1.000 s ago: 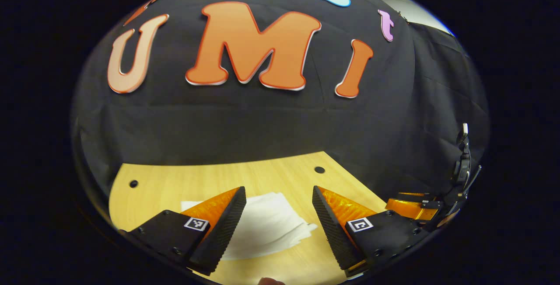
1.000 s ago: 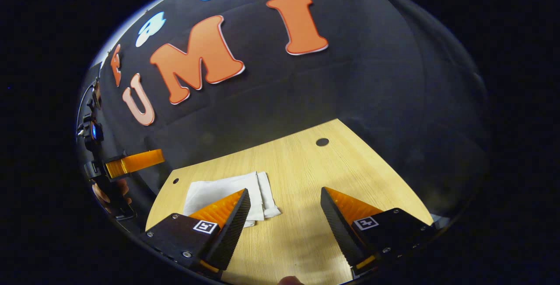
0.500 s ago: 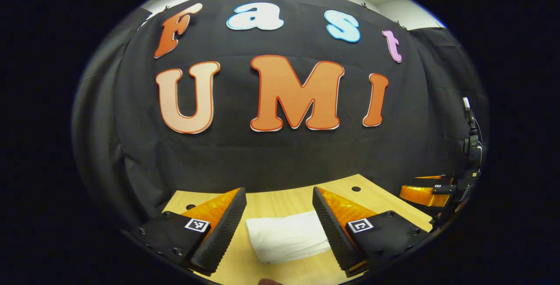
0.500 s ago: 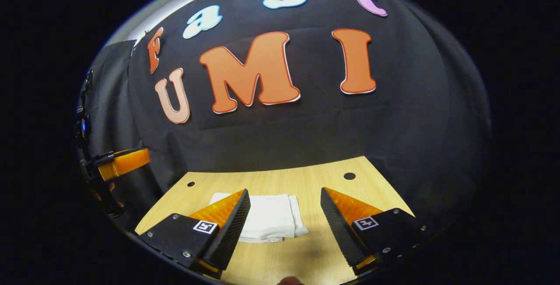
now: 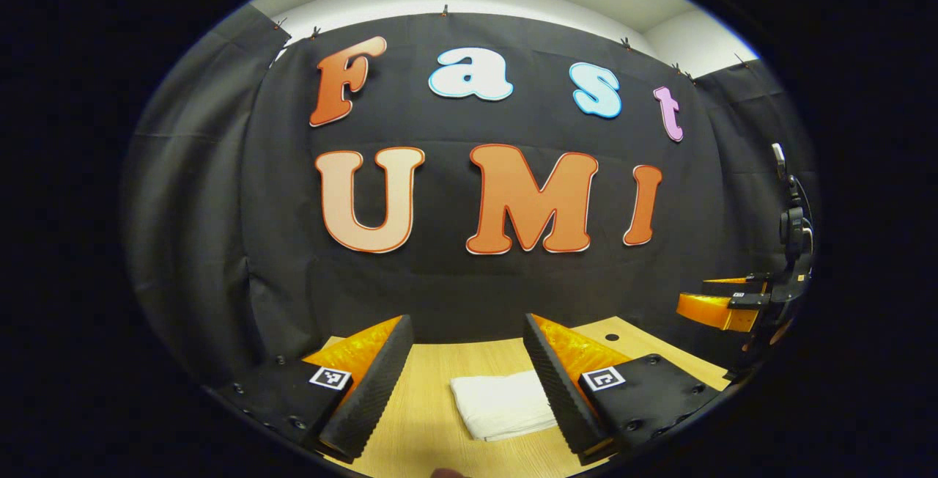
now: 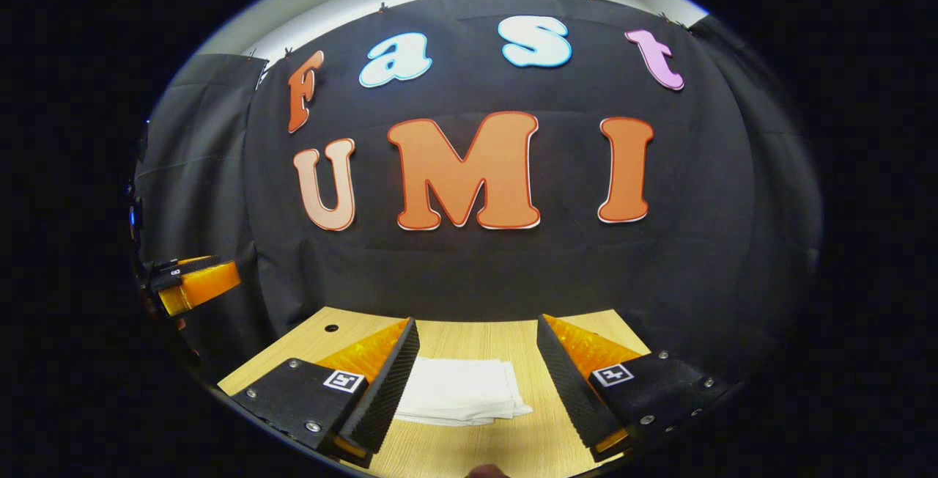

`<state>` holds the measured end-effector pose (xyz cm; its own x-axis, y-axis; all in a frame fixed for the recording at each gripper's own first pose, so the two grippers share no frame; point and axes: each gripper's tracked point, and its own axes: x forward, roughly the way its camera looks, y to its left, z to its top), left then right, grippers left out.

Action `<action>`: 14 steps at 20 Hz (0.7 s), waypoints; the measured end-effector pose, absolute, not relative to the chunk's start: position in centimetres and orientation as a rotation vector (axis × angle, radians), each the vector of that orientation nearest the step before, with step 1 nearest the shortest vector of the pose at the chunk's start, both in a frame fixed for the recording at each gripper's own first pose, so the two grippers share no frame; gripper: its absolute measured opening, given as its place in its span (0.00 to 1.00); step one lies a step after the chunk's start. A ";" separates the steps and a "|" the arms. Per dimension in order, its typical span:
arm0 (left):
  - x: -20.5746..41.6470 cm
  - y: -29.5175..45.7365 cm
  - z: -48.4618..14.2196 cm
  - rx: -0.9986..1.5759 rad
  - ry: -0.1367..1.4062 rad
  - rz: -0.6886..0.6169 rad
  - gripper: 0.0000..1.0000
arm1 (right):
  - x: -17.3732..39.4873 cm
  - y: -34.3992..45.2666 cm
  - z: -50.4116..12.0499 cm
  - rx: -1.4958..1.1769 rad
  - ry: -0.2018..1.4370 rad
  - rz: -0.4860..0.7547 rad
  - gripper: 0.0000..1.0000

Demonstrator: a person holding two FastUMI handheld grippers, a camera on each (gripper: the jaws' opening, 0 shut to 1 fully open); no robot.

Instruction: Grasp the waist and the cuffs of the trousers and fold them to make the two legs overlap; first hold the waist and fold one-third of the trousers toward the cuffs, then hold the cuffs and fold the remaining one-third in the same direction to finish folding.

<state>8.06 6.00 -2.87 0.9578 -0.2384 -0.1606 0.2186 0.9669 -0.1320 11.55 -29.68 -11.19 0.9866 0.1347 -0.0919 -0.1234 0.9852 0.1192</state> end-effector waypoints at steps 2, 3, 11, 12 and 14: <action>7.5 6.3 -2.4 -0.112 0.158 -0.233 0.98 | 11.0 -29.5 -10.5 0.105 0.086 0.120 0.97; 7.2 6.3 -2.3 -0.112 0.151 -0.239 0.99 | 10.7 -29.5 -10.2 0.102 0.081 0.114 0.97; 6.9 7.2 -0.2 -0.117 0.137 -0.264 0.98 | 9.8 -30.1 -8.1 0.110 0.090 0.056 0.97; 6.8 7.3 0.7 -0.125 0.123 -0.272 0.99 | 9.4 -30.0 -7.3 0.125 0.073 0.056 0.97; 6.7 7.5 1.9 -0.128 0.108 -0.274 0.98 | 8.9 -29.3 -5.9 0.130 0.047 0.056 0.97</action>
